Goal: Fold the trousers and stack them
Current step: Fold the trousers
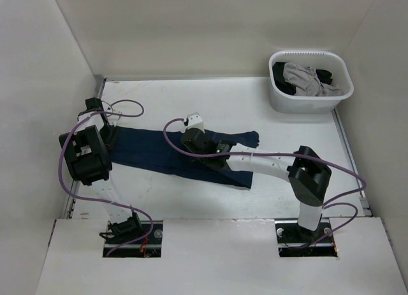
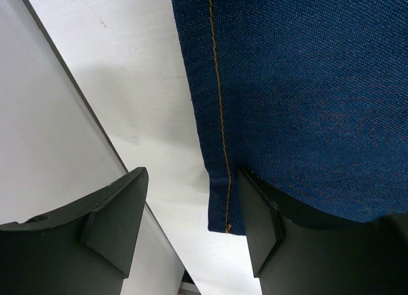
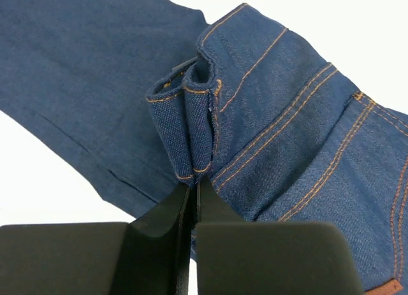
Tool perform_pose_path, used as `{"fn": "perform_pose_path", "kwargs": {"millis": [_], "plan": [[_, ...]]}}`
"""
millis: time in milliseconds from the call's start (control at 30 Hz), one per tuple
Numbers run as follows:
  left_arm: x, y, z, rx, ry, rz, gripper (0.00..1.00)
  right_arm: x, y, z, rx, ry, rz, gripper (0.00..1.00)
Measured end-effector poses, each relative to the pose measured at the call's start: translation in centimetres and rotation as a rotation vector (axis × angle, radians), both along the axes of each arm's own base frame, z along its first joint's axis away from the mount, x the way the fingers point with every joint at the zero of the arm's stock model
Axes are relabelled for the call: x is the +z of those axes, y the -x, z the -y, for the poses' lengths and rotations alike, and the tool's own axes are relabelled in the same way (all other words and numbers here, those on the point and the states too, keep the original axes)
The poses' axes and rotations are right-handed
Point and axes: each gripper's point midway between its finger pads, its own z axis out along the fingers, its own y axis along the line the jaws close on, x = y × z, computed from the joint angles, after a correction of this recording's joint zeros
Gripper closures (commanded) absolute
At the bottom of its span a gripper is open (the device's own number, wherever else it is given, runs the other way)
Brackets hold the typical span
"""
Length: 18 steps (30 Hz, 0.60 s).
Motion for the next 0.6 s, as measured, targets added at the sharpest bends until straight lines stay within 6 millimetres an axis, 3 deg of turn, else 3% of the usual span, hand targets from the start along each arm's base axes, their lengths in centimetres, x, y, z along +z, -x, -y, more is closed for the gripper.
{"fn": "perform_pose_path", "kwargs": {"millis": [100,200,233,300,367,500,600], "plan": [[0.0,0.0,0.0,0.000,0.000,0.000,0.43,0.2,0.3,-0.6,0.026,-0.008,-0.003,0.97],[0.0,0.0,0.0,0.000,0.000,0.000,0.43,0.3,1.2,-1.9,0.089,-0.026,-0.018,0.79],[0.0,0.0,0.0,0.000,0.000,0.000,0.43,0.2,1.6,-2.4,0.117,-0.031,-0.031,0.65],[0.0,0.0,0.0,0.000,0.000,0.000,0.42,-0.3,2.8,-3.8,0.199,-0.047,-0.073,0.27],[0.0,0.0,0.0,0.000,0.000,0.000,0.42,-0.7,4.2,-4.7,0.286,-0.054,-0.112,0.00],[0.0,0.0,0.0,0.000,0.000,0.000,0.42,0.1,6.3,-5.1,0.408,-0.073,-0.133,0.00],[0.0,0.0,0.0,0.000,0.000,0.000,0.43,2.3,7.0,-2.3,0.367,-0.117,-0.117,0.00]]}}
